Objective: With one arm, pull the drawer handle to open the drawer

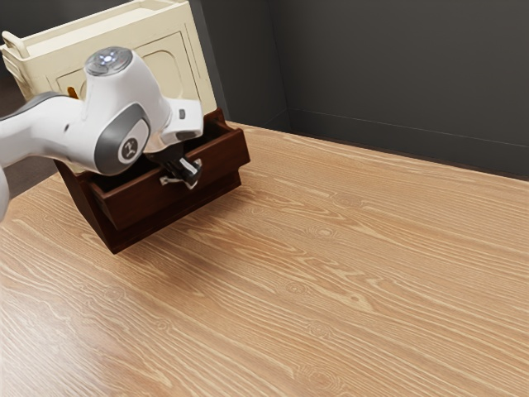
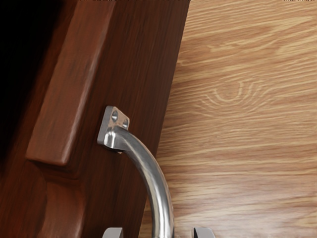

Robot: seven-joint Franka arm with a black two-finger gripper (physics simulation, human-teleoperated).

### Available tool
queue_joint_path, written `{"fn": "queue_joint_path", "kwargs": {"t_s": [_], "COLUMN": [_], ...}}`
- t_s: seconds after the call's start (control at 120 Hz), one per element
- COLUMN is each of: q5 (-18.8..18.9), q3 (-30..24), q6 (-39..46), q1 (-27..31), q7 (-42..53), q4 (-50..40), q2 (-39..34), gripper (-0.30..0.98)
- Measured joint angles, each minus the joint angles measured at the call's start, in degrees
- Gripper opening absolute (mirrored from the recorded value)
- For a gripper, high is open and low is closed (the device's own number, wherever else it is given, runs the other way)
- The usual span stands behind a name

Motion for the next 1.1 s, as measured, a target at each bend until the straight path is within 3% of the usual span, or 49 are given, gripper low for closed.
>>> {"fn": "queue_joint_path", "kwargs": {"t_s": [0.567, 0.825, 0.925, 1.1], "q5": [0.4, 0.6, 0.6, 0.9], "q3": [-0.2, -0.2, -0.2, -0.2], "q6": [1.5, 2.0, 2.2, 2.3], "q1": [-1.7, -3.0, -3.6, -4.6], "q7": [-2.9, -4.5, -5.1, -6.1], "q4": [-4.2, -6.5, -7.5, -9.0], "q2": [-3.3, -4.6, -5.3, -6.8], "gripper": [0.09, 0.16, 0.08, 0.08]}}
